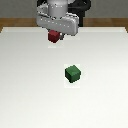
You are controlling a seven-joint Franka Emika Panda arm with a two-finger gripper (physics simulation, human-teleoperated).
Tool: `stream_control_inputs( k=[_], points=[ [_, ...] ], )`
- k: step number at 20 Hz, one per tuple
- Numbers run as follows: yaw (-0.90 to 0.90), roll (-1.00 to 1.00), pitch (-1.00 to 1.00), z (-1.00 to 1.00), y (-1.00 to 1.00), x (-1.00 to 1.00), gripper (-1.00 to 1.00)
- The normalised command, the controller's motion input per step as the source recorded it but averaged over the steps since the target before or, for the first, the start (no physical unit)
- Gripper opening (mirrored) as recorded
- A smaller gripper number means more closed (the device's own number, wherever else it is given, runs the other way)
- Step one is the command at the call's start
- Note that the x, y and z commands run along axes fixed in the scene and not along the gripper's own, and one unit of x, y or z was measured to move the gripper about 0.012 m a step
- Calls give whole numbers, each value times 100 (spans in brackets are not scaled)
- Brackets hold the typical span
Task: Place the red cube on top of the green cube.
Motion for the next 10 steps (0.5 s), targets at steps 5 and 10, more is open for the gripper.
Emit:
stream_control_inputs(
  k=[5, 10],
  points=[
    [0, 0, 0, 0, 0, 100, -100],
    [0, 0, 0, 0, 0, 80, -100]
  ],
)
